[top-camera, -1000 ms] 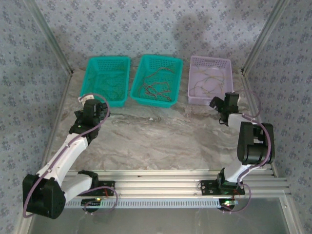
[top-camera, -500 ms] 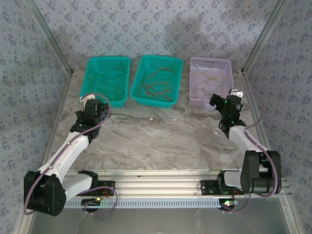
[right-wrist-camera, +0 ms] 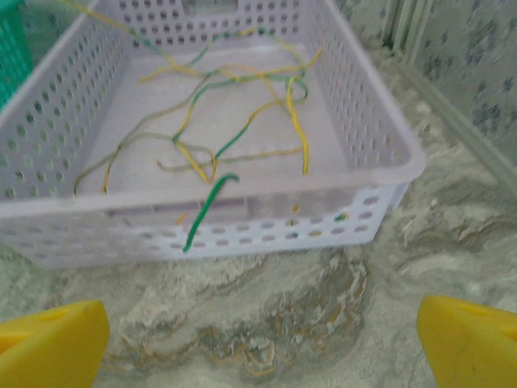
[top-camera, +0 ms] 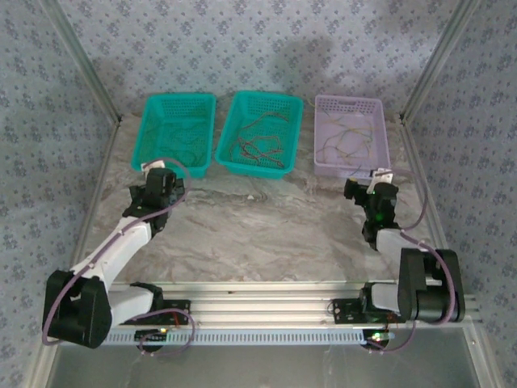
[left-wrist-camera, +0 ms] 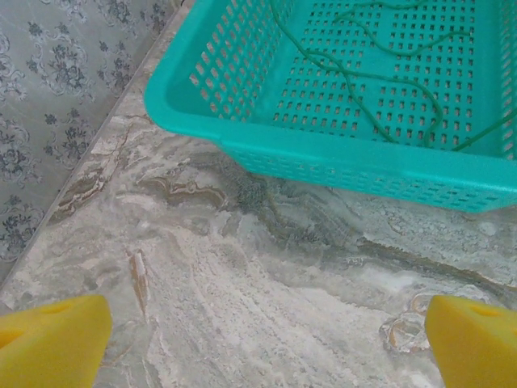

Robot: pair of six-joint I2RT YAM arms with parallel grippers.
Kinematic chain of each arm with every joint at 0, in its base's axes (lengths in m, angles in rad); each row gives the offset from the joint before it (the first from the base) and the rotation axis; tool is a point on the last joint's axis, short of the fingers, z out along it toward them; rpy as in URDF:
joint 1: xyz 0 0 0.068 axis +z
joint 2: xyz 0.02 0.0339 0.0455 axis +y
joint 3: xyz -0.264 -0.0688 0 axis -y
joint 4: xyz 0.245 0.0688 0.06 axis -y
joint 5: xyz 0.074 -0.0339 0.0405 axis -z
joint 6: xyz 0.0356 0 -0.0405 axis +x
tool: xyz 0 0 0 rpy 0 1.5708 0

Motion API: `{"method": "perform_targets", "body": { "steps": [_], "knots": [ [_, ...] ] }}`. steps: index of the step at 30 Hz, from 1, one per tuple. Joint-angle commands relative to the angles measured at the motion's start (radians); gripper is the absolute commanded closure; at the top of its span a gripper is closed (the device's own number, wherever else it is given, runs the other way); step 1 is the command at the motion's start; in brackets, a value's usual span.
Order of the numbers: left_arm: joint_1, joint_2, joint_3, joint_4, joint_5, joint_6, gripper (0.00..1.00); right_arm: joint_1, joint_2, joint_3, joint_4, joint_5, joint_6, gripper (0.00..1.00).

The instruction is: Untangle the cables

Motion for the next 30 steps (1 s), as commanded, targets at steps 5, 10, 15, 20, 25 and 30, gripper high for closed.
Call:
{"method": "perform_targets", "body": {
  "steps": [5,10,15,20,25,30],
  "knots": [
    [0.037,0.035,-0.044,0.122,-0.006,0.092,0.0,-0.013,0.232,-0.035,0.318,-0.105,-0.076,0.0],
    [0.098,0.067,-0.088,0.216,0.023,0.105,0.0,-0.007,0.227,0.013,0.213,-0.082,-0.078,0.0],
    [0.215,0.133,-0.16,0.385,0.106,0.105,0.0,0.0,0.222,0.016,0.204,-0.074,-0.082,0.0],
    [0.315,0.202,-0.224,0.641,0.215,0.06,0.0,0.008,0.221,0.021,0.193,-0.066,-0.089,0.0],
    [0.282,0.296,-0.32,0.965,0.261,0.11,0.0,0.014,0.222,0.022,0.189,-0.057,-0.095,0.0],
    [0.262,0.394,-0.27,0.975,0.343,0.172,0.0,0.017,0.223,0.023,0.187,-0.054,-0.098,0.0]
  ]
}}
